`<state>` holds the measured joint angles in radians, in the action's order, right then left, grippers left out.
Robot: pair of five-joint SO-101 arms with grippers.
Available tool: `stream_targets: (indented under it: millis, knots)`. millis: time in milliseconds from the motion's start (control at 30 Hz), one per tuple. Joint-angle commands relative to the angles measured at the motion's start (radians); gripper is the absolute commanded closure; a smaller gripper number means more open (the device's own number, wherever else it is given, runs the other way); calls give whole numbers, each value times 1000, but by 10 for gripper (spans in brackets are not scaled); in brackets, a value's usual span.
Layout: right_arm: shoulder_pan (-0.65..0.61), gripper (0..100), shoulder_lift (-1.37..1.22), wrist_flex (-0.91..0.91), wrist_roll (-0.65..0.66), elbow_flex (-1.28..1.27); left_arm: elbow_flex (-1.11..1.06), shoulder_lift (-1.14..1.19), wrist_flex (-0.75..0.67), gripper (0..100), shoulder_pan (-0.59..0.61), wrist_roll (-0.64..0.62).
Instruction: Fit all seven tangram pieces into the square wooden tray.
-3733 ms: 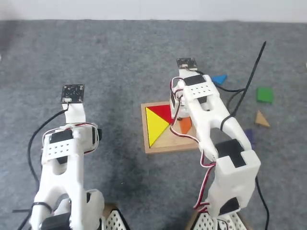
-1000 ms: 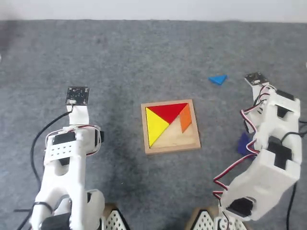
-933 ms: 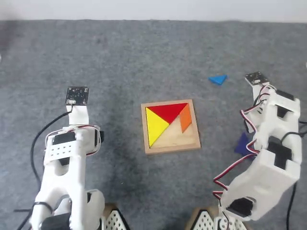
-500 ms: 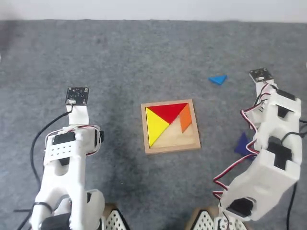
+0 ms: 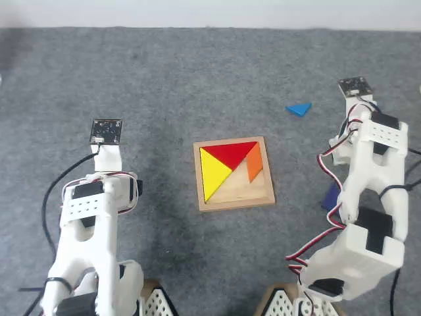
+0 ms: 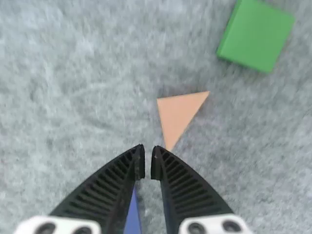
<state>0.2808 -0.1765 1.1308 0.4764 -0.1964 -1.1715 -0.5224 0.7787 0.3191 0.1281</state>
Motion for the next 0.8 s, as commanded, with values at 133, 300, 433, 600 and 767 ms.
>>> stream_targets:
  millis: [133, 300, 433, 600, 767]
  knots:
    - [58, 943, -67, -15, -5, 14, 7, -26, -17, 797, -6, 8]
    - [51, 832, -73, -56, -104, 14, 7, -26, -17, 797, -8, 8]
    - [2, 693, -81, -96, -302, 11, 7, -26, -17, 797, -8, 8]
    - [-64, 724, -82, -133, -555, 15, 7, -26, -14, 797, -8, 8]
    - [-113, 789, -110, -137, -571, 14, 7, -26, -14, 797, -8, 8]
